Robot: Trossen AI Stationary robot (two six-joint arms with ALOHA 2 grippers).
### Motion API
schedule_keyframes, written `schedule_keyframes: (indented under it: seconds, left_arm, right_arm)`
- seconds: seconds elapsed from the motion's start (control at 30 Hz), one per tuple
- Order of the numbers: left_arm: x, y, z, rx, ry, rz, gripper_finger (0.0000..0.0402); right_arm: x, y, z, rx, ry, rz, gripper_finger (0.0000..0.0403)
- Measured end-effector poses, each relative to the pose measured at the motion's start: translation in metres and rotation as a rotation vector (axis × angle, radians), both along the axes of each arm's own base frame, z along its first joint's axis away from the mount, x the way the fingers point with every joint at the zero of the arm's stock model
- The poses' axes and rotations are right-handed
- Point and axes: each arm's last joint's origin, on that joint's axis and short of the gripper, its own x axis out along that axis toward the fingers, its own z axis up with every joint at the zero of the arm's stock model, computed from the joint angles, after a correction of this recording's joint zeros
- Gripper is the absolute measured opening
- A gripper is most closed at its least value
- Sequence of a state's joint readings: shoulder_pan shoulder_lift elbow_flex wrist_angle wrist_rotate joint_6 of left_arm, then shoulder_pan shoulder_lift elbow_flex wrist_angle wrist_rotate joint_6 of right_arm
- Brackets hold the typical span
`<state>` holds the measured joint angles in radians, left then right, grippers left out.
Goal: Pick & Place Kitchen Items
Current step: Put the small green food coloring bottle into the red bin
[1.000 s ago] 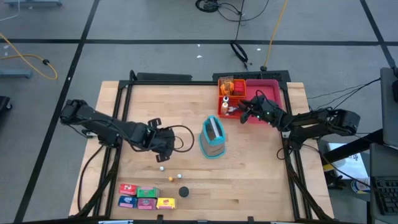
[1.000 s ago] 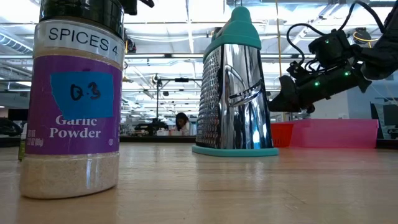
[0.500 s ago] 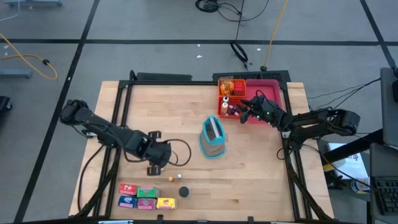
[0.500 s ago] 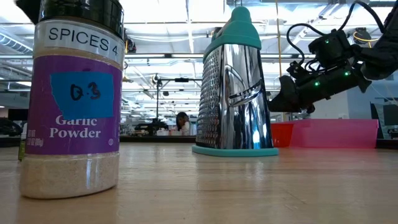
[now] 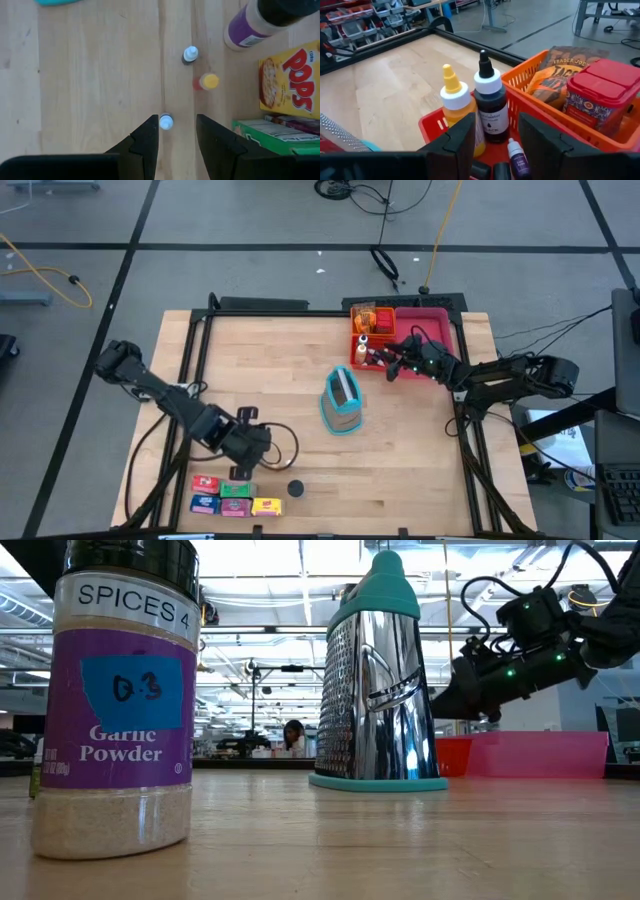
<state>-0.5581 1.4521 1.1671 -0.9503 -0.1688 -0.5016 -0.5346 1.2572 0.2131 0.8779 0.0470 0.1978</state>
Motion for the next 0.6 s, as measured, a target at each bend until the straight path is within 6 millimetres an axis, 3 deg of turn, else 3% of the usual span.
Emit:
schedule_keyframes:
  seconds: [0.6]
  left_arm:
    - [-0.018,0.006,-0.079,-0.021,0.035,0.054,0.0131]
  right_arm:
    - [0.001,-0.001,0.007,-0.042,-0.063,-0.001,0.0144]
